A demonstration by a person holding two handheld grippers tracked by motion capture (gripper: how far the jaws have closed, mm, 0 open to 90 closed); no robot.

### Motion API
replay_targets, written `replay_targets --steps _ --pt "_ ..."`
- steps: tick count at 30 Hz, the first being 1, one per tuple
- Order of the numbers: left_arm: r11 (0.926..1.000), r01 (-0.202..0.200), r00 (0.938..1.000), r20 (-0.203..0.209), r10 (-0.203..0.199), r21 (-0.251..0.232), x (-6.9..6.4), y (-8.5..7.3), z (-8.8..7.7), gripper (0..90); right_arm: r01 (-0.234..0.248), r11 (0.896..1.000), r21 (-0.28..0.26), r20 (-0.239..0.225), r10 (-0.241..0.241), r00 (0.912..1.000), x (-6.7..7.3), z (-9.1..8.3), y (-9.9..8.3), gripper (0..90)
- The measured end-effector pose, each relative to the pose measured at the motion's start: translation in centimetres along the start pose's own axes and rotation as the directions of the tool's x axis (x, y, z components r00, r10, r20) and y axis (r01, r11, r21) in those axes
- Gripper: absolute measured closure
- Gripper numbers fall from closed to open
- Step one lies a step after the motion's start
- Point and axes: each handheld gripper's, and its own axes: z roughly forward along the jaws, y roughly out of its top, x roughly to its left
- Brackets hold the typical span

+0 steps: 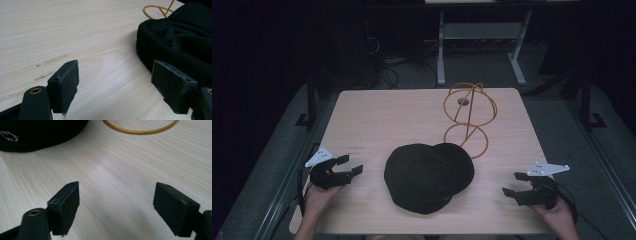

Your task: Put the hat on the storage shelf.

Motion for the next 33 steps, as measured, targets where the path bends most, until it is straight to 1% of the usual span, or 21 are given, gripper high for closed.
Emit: replay_targets --steps 1,2,4,6,9,10,11,12,13,14,15,17,18,20,21,22,24,28,31,32,33 --pt "1.0000 0.000 1.0000 0.000 0.000 0.000 0.0 0.0 0.0 21.8 0.000 1.000 0.000 0.000 0.000 1.0000 0.0 0.0 0.0 20.0" --pt "0.9998 0.019 0.9998 0.005 -0.019 -0.010 0.1 0.0 -0.1 21.8 -0.001 1.000 -0.004 -0.005 0.001 1.0000 0.2 0.1 0.2 18.8" --pt "0.9996 0.023 0.9997 0.009 -0.022 -0.015 0.1 0.0 -0.1 21.8 -0.006 1.000 -0.004 -0.010 0.006 0.9999 0.3 0.1 0.2 18.6" --pt "0.9997 0.021 0.9998 0.009 -0.021 -0.016 0.1 0.1 -0.1 21.8 0.007 1.000 -0.010 -0.018 -0.008 0.9998 0.7 0.0 0.6 17.2" --pt "0.9998 0.018 0.9998 0.010 -0.018 -0.012 0.1 0.0 -0.1 21.8 0.005 1.000 -0.024 -0.032 -0.006 0.9995 1.1 -0.2 1.0 16.4" --pt "0.9999 0.014 0.9999 0.008 -0.014 -0.006 0.1 0.0 0.0 21.6 0.007 0.999 -0.034 -0.046 -0.009 0.9989 1.6 -0.3 1.5 14.8" --pt "0.9999 0.014 0.9999 0.008 -0.014 -0.006 0.1 0.0 0.0 21.6 0.007 0.999 -0.034 -0.046 -0.009 0.9989 1.6 -0.3 1.5 14.8" --pt "0.9998 0.016 0.9998 0.009 -0.016 -0.010 0.2 -0.1 0.0 21.6 0.025 0.999 -0.039 -0.056 -0.027 0.9981 2.1 -0.1 1.9 14.8" --pt "0.9998 0.016 0.9998 0.009 -0.016 -0.010 0.2 -0.1 0.0 21.6 0.025 0.999 -0.039 -0.056 -0.027 0.9981 2.1 -0.1 1.9 14.8" --pt "0.9997 0.017 0.9998 0.010 -0.017 -0.015 0.2 0.0 -0.1 21.6 0.035 0.999 -0.032 -0.067 -0.037 0.9971 2.6 0.1 2.2 14.6" --pt "0.9997 0.017 0.9998 0.010 -0.017 -0.015 0.2 0.0 -0.1 21.6 0.035 0.999 -0.032 -0.067 -0.037 0.9971 2.6 0.1 2.2 14.6" --pt "0.9997 0.020 0.9998 0.008 -0.020 -0.017 0.2 0.0 -0.2 21.6 0.061 0.998 -0.026 -0.081 -0.063 0.9947 3.3 0.4 2.7 14.4" --pt "0.9996 0.020 0.9998 0.007 -0.020 -0.019 0.2 0.0 -0.3 21.6 0.061 0.998 -0.026 -0.081 -0.063 0.9947 3.3 0.4 2.7 14.4" --pt "0.9996 0.020 0.9998 0.004 -0.020 -0.019 0.2 0.0 -0.3 21.5 0.071 0.997 -0.015 -0.101 -0.072 0.9923 3.8 0.4 3.3 14.5" --pt "0.9995 0.022 0.9997 0.004 -0.022 -0.022 0.2 0.0 -0.3 21.5 0.071 0.997 -0.015 -0.101 -0.072 0.9923 3.8 0.4 3.3 14.5" --pt "0.9996 0.022 0.9998 0.003 -0.022 -0.019 0.3 0.0 -0.3 21.4 0.096 0.995 -0.018 -0.110 -0.097 0.9892 4.3 0.4 3.7 14.6" --pt "0.9995 0.024 0.9997 0.004 -0.024 -0.022 0.3 0.0 -0.2 21.4 0.105 0.994 -0.018 -0.112 -0.106 0.9881 4.5 0.4 3.9 14.6" --pt "0.9995 0.023 0.9997 0.005 -0.023 -0.021 0.3 -0.1 -0.3 21.3 0.149 0.989 -0.025 -0.121 -0.151 0.9811 5.7 0.1 5.3 14.9" --pt "0.9995 0.021 0.9998 0.008 -0.021 -0.023 0.2 0.0 -0.3 21.3 0.188 0.981 -0.041 -0.132 -0.192 0.9725 6.6 0.0 6.4 15.3" --pt "0.9996 0.019 0.9998 0.009 -0.019 -0.021 0.2 0.0 -0.3 21.3 0.206 0.978 -0.039 -0.147 -0.210 0.9666 7.4 0.1 7.1 17.8" --pt "0.9996 0.019 0.9998 0.009 -0.019 -0.021 0.2 0.0 -0.3 21.3 0.206 0.978 -0.039 -0.147 -0.210 0.9666 7.4 0.1 7.1 17.8"
